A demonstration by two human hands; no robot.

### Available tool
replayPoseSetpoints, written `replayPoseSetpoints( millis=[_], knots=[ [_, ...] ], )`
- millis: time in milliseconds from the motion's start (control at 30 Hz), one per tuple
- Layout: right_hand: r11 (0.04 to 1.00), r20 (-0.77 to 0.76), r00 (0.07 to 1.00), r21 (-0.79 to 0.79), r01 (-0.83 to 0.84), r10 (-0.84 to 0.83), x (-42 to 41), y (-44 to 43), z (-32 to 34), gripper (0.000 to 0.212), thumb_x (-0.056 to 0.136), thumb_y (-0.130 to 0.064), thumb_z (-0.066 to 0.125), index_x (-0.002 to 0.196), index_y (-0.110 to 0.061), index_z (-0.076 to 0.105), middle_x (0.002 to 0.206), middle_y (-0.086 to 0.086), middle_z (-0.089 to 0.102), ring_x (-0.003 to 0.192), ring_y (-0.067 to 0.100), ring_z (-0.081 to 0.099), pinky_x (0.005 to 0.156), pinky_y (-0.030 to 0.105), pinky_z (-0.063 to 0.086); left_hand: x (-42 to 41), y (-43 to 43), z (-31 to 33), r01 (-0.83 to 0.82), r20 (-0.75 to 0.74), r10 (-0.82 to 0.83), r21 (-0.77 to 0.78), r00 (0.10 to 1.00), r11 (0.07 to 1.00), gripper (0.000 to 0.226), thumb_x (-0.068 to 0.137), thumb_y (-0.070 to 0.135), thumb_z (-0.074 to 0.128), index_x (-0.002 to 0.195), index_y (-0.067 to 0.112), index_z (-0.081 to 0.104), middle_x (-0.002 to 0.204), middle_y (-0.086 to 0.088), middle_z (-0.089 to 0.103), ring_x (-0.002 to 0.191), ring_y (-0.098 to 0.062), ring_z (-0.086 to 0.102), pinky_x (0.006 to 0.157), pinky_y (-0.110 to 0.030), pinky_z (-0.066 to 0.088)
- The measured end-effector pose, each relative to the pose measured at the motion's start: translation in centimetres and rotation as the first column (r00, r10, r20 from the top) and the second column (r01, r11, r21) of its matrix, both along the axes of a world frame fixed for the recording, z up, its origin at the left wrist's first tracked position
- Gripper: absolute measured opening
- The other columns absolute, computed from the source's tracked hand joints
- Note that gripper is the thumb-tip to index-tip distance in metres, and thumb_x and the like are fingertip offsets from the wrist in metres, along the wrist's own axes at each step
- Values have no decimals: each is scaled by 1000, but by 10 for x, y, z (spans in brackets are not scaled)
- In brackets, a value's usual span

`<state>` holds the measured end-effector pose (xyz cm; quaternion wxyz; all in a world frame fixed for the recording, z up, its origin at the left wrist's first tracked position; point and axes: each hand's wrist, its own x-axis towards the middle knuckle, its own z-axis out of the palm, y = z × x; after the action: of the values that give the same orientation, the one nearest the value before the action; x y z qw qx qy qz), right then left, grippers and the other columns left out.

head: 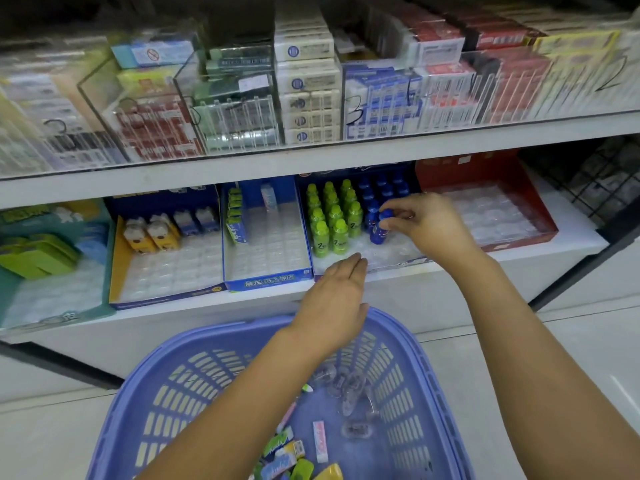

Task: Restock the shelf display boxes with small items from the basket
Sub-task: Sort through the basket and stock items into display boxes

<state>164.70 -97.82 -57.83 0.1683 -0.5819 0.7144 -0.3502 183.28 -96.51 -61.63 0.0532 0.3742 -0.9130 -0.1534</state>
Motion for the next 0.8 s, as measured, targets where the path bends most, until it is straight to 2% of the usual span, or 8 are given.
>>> replayPoseSetpoints(
  millis=[133, 367, 467, 533, 600, 633, 700, 800],
  knots=[
    [993, -89, 995, 120, -21, 32, 6, -11, 1, 25, 81, -15, 71, 104, -7, 70, 96, 13, 71, 91, 23, 66, 88, 32, 50, 0, -2, 1, 5, 5, -5, 15, 1000, 1000, 68, 96, 27, 48, 151, 12, 11, 159, -2, 9, 144, -15, 13, 115, -24, 12],
    [982, -28, 996, 170, 86, -82, 12, -18, -4, 38, 78, -20, 75, 114, -9, 67, 107, 12, 70, 97, 21, 65, 82, 23, 45, 5, -4, 8, 19, -7, -19, 79, 1000, 997, 64, 96, 25, 48, 151, 13, 16, 159, -2, 12, 144, -15, 15, 116, -26, 18],
    [978, -70, 994, 188, 95, -83, 17, -12, -1, 39, 79, -19, 74, 116, -8, 65, 111, 14, 68, 100, 24, 63, 86, 26, 46, 16, 8, 16, 12, -138, 1, 97, 990, 995, 56, 96, 25, 48, 147, 12, 29, 155, -3, 26, 141, -15, 25, 112, -23, 21],
    [988, -128, 987, 104, 112, -98, 23, -4, 0, 43, 79, -20, 74, 117, -6, 62, 112, 16, 66, 99, 27, 62, 85, 28, 45, 34, 16, 17, -17, -271, 38, 80, 962, 997, 44, 94, 22, 52, 136, 11, 46, 141, -6, 45, 127, -17, 43, 102, -21, 30],
    [994, -175, 978, -20, 109, -111, 38, 7, 3, 38, 78, -24, 74, 110, -5, 63, 102, 16, 67, 91, 28, 62, 77, 31, 46, 58, 20, 11, -74, -296, 112, 137, 949, 988, 29, 92, 20, 54, 119, 11, 57, 119, -6, 58, 108, -19, 56, 93, -27, 42],
    [996, -183, 980, -47, 76, -83, 50, 13, 5, 31, 77, -25, 75, 101, -7, 65, 94, 14, 68, 86, 27, 63, 72, 30, 46, 71, 22, 5, -115, -239, 161, 196, 957, 974, 22, 92, 19, 55, 112, 11, 60, 110, -6, 62, 101, -20, 59, 88, -29, 45],
    [997, -195, 978, 37, -72, 77, 83, 23, 0, 20, 75, -25, 75, 86, -10, 68, 83, 10, 70, 81, 25, 64, 70, 27, 44, 95, 28, -12, -203, 14, 209, 310, 978, 929, 17, 90, 18, 57, 103, 10, 64, 103, -8, 67, 98, -24, 61, 83, -29, 47],
    [843, -189, 866, 398, -363, 462, 143, 44, -36, 20, 76, -28, 75, 89, -14, 69, 92, 5, 70, 89, 20, 63, 73, 24, 42, 129, 48, -49, -233, 432, 39, 407, 901, 883, 19, 87, 17, 58, 95, 3, 67, 95, -16, 65, 92, -28, 61, 78, -32, 47]
  ],
)
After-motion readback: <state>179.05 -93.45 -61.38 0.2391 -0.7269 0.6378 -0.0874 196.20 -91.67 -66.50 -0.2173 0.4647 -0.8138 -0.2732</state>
